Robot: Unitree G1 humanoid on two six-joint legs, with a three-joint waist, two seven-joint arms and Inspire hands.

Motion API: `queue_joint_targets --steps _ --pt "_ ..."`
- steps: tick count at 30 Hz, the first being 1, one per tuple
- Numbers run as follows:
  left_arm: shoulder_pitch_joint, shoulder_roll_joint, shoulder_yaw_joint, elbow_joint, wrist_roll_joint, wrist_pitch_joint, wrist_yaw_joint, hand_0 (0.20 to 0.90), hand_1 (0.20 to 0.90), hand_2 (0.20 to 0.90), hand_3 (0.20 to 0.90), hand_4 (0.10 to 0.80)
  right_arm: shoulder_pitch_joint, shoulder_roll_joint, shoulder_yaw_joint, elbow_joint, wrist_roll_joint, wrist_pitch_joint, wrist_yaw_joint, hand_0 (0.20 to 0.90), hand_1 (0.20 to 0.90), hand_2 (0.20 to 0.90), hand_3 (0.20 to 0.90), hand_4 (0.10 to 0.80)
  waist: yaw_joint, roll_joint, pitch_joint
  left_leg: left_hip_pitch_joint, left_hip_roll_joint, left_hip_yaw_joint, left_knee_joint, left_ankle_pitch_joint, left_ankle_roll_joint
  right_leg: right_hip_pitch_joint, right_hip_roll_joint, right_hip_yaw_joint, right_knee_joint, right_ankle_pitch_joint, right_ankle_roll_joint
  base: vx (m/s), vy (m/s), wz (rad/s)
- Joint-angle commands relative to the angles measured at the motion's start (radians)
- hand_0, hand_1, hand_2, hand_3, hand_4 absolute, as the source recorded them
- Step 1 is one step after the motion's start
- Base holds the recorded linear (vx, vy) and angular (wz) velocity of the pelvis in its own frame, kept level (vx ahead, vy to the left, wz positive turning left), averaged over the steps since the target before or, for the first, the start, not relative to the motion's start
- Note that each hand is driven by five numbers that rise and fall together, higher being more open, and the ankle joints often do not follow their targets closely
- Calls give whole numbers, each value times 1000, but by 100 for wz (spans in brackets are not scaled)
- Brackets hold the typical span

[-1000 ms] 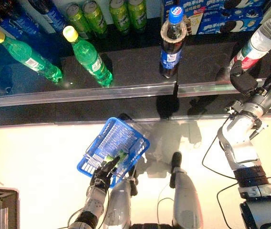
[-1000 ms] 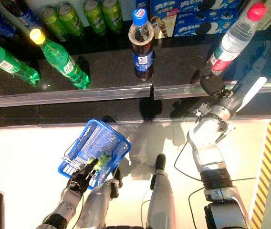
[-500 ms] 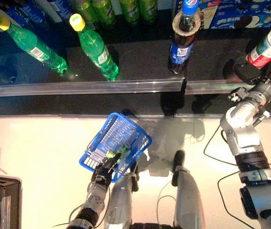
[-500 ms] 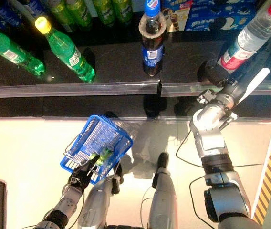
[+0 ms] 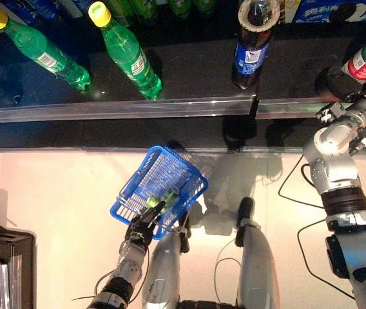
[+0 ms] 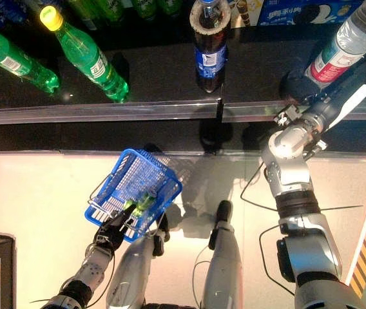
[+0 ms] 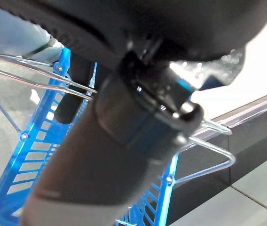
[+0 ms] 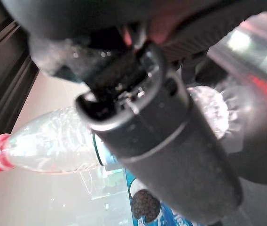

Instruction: Pick up the drink and place into the basket.

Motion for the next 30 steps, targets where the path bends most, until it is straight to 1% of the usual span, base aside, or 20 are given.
queue_joint_targets --steps 1,2,3,4,6,8,9,11,12,13,14,20,30 --pt "94 92 -22 -61 -31 -39 -8 300 300 300 200 100 -141 -129 26 -40 -26 -70 -24 900 900 900 900 800 10 4 -19 -69 -1 -80 87 57 -15 25 -26 -44 33 -52 14 0 0 0" --pt "95 93 -24 -61 -34 -40 -12 300 300 300 200 100 -150 -137 30 -29 -23 -68 -26 900 900 900 900 800 11 6 -19 -71 -1 -80 85 59 -15 23 -25 -44 33 -52 13 0 0 0" --pt "98 93 -25 -60 -35 -41 -18 300 300 300 200 100 -161 -147 35 -10 -15 -73 -29 839 839 839 829 729 13 8 -19 -71 -1 -81 82 61 -15 23 -25 -44 33 -52 13 0 0 0" --pt "100 94 -26 -61 -38 -41 -22 300 300 300 200 100 -171 -155 40 3 -13 -76 -28 794 794 794 776 676 13 10 -19 -71 -1 -81 80 61 -16 21 -26 -43 34 -53 13 0 0 0" --pt "99 98 -28 -70 -39 -38 -19 300 300 300 200 100 -190 -170 48 28 -9 -82 -24 794 794 794 776 676 15 13 -19 -70 -2 -80 72 60 -15 17 -28 -43 35 -53 14 0 0 0" --pt "101 102 -28 -76 -43 -35 -18 300 300 300 200 100 -206 -189 55 45 -7 -80 -14 778 778 778 757 657 17 16 -19 -69 -3 -81 70 60 -16 17 -30 -44 35 -53 16 0 0 0" --pt "101 107 -27 -79 -45 -30 -18 300 300 300 200 100 -222 -201 64 61 -7 -81 -3 742 742 742 716 616 20 17 -19 -68 -4 -82 65 62 -17 17 -31 -46 33 -52 17 0 0 0" --pt "99 111 -30 -80 -50 -28 -18 300 300 300 200 100 -251 -216 82 87 -8 -75 9 738 738 738 711 611 23 19 -19 -69 -4 -83 62 65 -18 14 -32 -47 34 -51 18 0 0 0" --pt "99 113 -29 -79 -54 -27 -21 300 300 300 200 100 -272 -226 97 106 -2 -73 13 521 521 521 458 358 25 21 -19 -69 -5 -84 59 68 -19 13 -32 -48 34 -52 17 0 0 0" --pt "99 112 -28 -79 -54 -27 -23 300 300 300 200 100 -278 -228 102 111 0 -73 14 488 488 488 420 320 26 21 -19 -70 -5 -84 59 68 -19 13 -32 -48 34 -52 17 0 0 0" --pt "101 117 -31 -83 -59 -23 -26 300 300 300 200 100 -303 -240 116 133 0 -68 20 300 300 300 200 100 29 23 -19 -71 -6 -86 56 68 -19 9 -33 -50 37 -54 17 0 0 0" --pt "115 125 -34 -84 -61 -16 -41 300 300 300 200 100 -329 -270 142 173 -2 -55 32 300 300 300 200 100 36 27 -19 -71 -7 -89 53 72 -19 6 -32 -54 43 -59 13 0 0 0" --pt "121 141 -23 -94 -78 -25 -68 300 300 300 200 100 -318 -310 142 211 15 -85 45 300 300 300 200 100 37 24 -19 -60 -16 -85 58 55 -12 17 -39 -60 51 -63 14 -13 3 0"
